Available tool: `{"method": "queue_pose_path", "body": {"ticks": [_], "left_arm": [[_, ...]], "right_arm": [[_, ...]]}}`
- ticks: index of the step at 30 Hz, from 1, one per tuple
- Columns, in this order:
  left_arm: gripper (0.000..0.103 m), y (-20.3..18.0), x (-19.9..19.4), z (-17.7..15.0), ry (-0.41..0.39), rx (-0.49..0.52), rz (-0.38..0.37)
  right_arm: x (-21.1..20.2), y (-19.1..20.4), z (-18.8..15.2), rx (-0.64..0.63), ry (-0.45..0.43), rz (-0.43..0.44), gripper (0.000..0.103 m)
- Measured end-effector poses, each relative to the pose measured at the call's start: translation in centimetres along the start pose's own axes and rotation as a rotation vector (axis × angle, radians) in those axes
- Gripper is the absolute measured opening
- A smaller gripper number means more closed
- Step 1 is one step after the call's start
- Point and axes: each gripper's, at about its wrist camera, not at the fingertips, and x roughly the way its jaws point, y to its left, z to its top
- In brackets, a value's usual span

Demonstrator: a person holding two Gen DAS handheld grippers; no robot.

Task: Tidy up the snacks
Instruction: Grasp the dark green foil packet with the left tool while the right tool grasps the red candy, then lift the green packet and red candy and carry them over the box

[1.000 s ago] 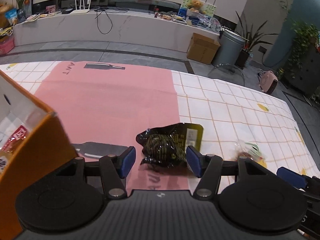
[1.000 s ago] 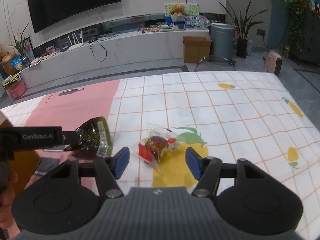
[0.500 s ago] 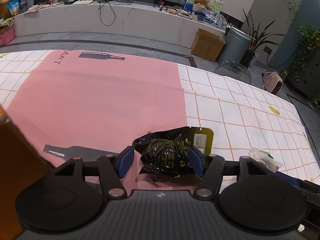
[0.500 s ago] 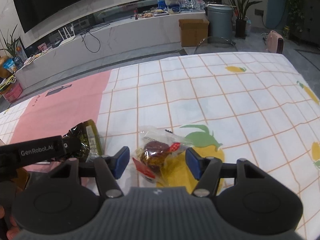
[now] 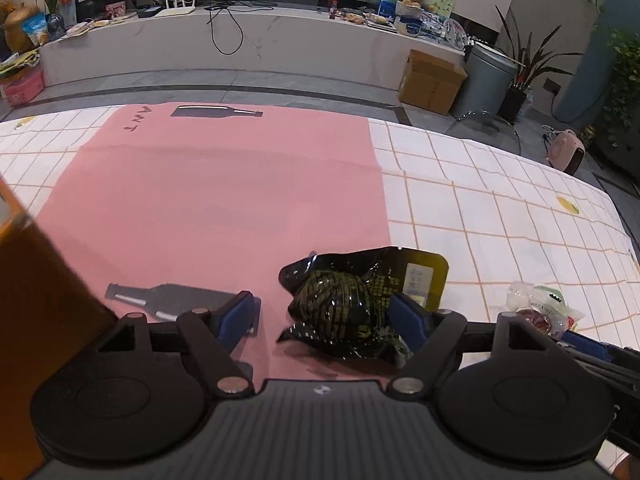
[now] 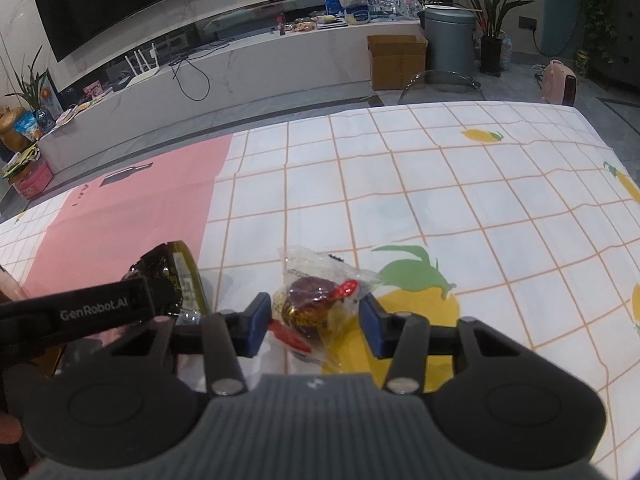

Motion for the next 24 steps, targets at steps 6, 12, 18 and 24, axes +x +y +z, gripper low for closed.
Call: {"method": "queue_pose_path", "body": {"ticks": [6,12,18,24], "left_arm": [[0.069,-0.1,-0.4,-0.2,0.008,0.000,-0.028],[0.061,-0.2,-0.7,-0.6,0.002,0.009,-0.072],[0.057,-1.0,-2.3,-1.1,-0.005,0.037,-0.094],[0.056,-2.2,-4.8,-2.5,-0.003,0.059,-0.094]], "right_arm": [[-0.9,0.1,-0.9,-0.009,0.000,0.002,0.044],[-1.7,0.0,-1.6,0.002,0.009,-0.011,0.043],[-4.5,-0.5,-2.8,0.062,-0.012,-0.010,0.042],[-7.3,-1.7,-5.1,0.117,-0.002,0.003,0.041]]}}
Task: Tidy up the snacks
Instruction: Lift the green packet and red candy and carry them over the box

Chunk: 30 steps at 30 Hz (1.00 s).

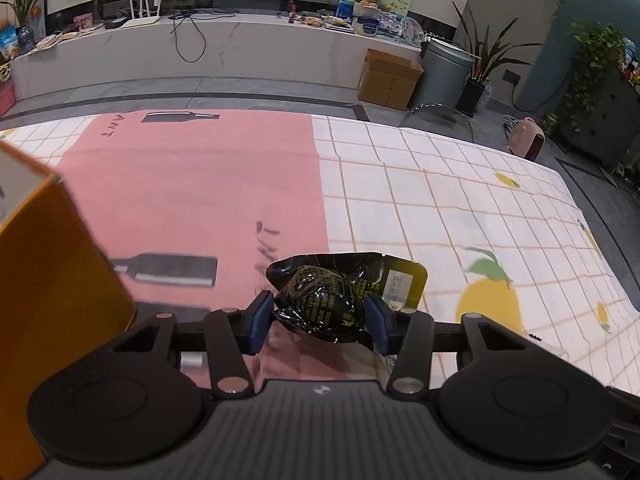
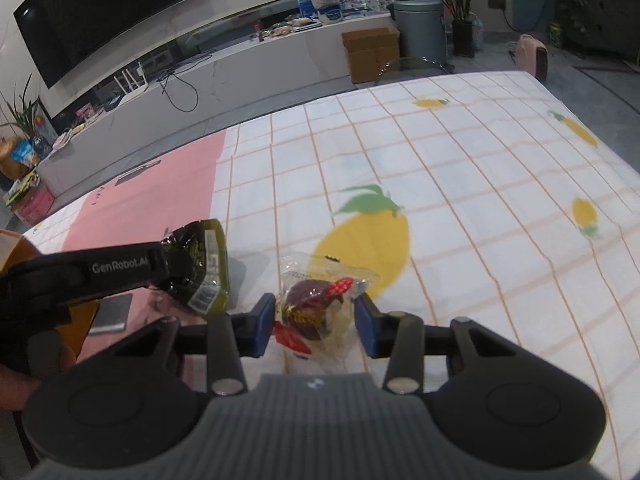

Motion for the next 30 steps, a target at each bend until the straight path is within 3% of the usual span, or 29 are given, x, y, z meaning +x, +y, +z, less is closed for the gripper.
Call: {"method": "queue_pose_path", "body": {"ticks": [6,15,25,30], "left_arm": [[0.056,-0.9,-3.7,-0.9,-0.002,-0.029,-0.017],[0.056,-1.6,-11.5,1.3,-0.129,-0.006,-0.018],[0.056,3.0,-19.4,3.3,-0.217,-0.008,0.019],[0.056,7.0,-21.7,3.9,-0.196,-0.046,0.025]], "right_arm": [[-3.2,-1.2,-1.8,0.013,-0.011,0.020,0.040],[-9.4,-1.0,-2.0,0.009,-0.107,0.077,0.040],[-15.1,6.3,-1.4,-0.142,-0.206,0.214,0.039],[-16.4,11.7,-1.1,-0.264,-0.194,0.285,0.039]]}}
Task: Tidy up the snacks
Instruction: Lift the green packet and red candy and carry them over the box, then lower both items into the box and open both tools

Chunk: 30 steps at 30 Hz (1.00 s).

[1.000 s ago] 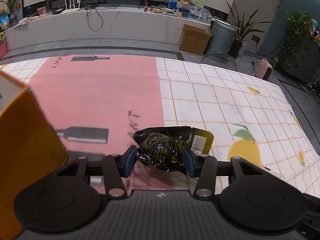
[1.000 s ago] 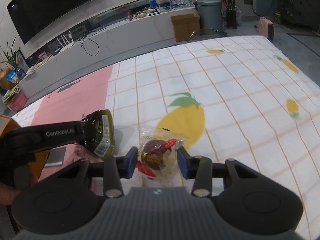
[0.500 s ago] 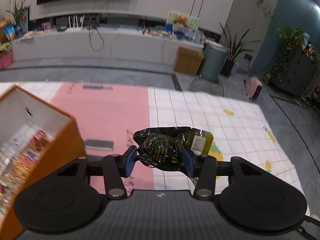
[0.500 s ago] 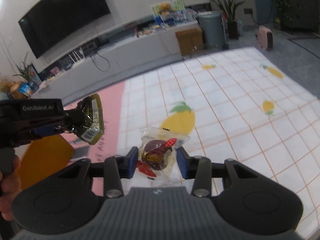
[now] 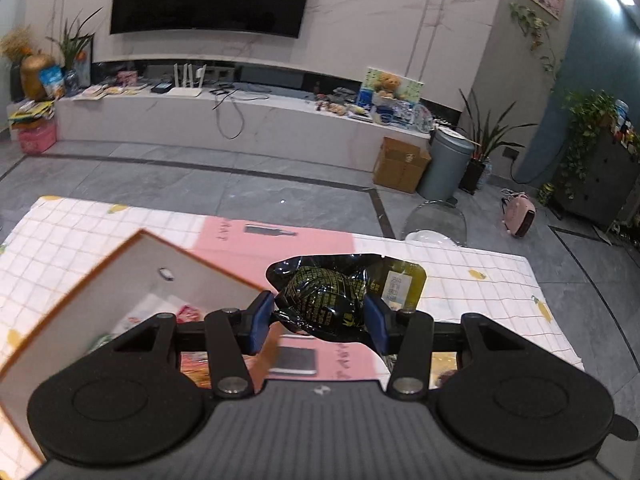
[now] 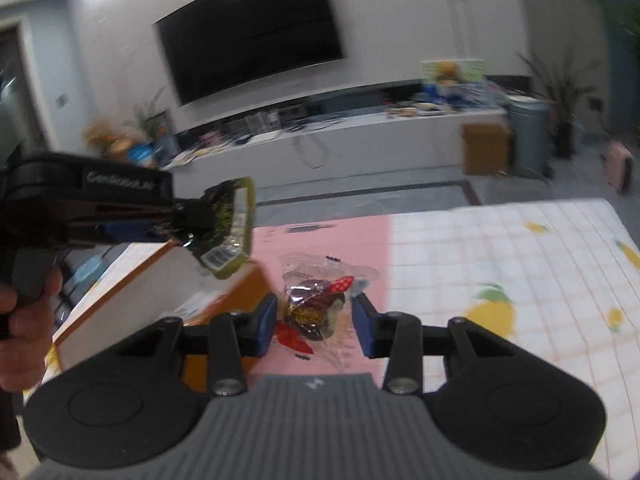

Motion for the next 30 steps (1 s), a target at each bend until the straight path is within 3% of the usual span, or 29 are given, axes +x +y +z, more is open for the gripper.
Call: {"method": "queue_pose_path", "body": {"ticks": [6,15,22,30], "left_arm": [[0.055,5.5,-1.1,0.2,0.055,-0.020,0.038],[0.055,13.5,0.9,-1.9,0.218,-0.111,0.086],[0.055,17.2,3.4,-3.7,0.314,-0.119,0.114],[0.053,19.9,5.7,-5.9,0.421,-0.109,0.146]], "right_arm": [[1.9,6.5,0.9,-0.150,0.065,0.085,0.039],[7.2,14.7,0.8,-0.371,0.200,0.183,0.038],[11.9,17.8,-0.1,-0.541,0.318,0.244,0.038],[17.4,19.2,-1.5,-0.646,0.496,0.274,0.038]]}}
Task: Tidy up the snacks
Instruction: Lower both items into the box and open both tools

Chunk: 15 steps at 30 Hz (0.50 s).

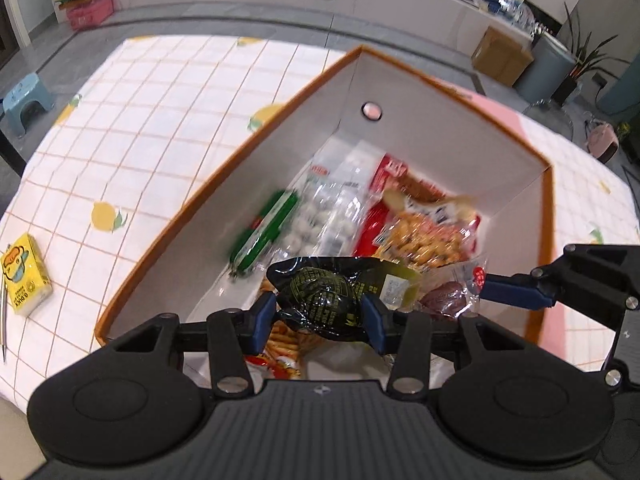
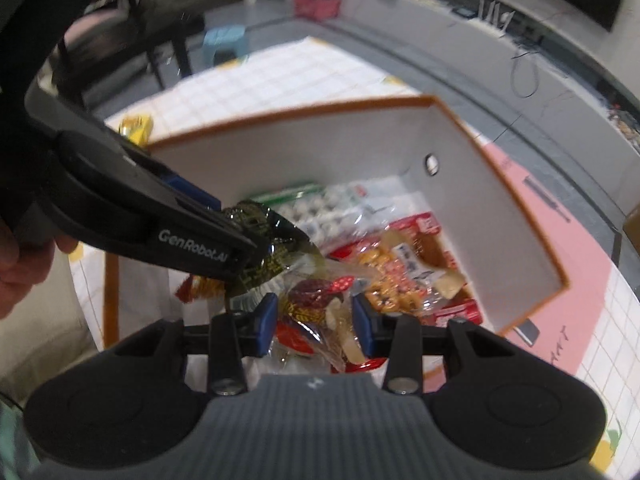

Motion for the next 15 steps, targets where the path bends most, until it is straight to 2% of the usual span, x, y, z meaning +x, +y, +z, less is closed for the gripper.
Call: {"method": "queue_pose_path", "body": {"ticks": [4,12,15], "left_arm": [[0.053,0.5,0.9,0.1,0.020,0.004,-0.003],[0.055,0.6,0.7,0.2,0.035,0.011,-0.005],[0.062,0.5,0.1,0.1,0.022,0.017,0.003]], "right_arm": [[2.2,0.7,0.6,-0.013,0.055,0.010,0.039],[3.0,-0.4,1.1,0.027,0.092,0.029,0.042],[2.8,-0.5,1.2,0.035,0.090,0.018,0.045]]}}
